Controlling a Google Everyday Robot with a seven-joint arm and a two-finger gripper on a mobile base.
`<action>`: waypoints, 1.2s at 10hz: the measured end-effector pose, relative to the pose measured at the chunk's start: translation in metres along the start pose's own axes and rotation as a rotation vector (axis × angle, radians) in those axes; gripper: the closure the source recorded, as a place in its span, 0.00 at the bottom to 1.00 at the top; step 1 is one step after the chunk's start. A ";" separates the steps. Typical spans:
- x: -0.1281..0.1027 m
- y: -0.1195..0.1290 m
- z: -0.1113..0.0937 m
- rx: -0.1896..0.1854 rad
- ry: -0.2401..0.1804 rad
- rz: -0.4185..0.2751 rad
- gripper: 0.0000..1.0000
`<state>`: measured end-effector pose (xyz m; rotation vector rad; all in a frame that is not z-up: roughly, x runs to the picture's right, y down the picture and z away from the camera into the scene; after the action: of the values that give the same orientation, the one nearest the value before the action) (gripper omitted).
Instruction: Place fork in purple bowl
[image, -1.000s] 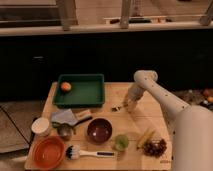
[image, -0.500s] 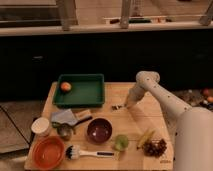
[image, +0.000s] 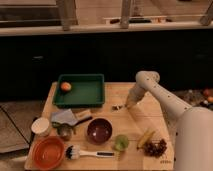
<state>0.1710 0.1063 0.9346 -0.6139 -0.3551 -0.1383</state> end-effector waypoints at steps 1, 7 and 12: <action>-0.010 -0.003 -0.011 0.018 0.003 -0.023 1.00; -0.052 -0.019 -0.066 0.088 0.038 -0.139 1.00; -0.074 -0.011 -0.084 0.082 0.049 -0.249 1.00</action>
<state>0.1231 0.0495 0.8499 -0.4826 -0.3875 -0.3752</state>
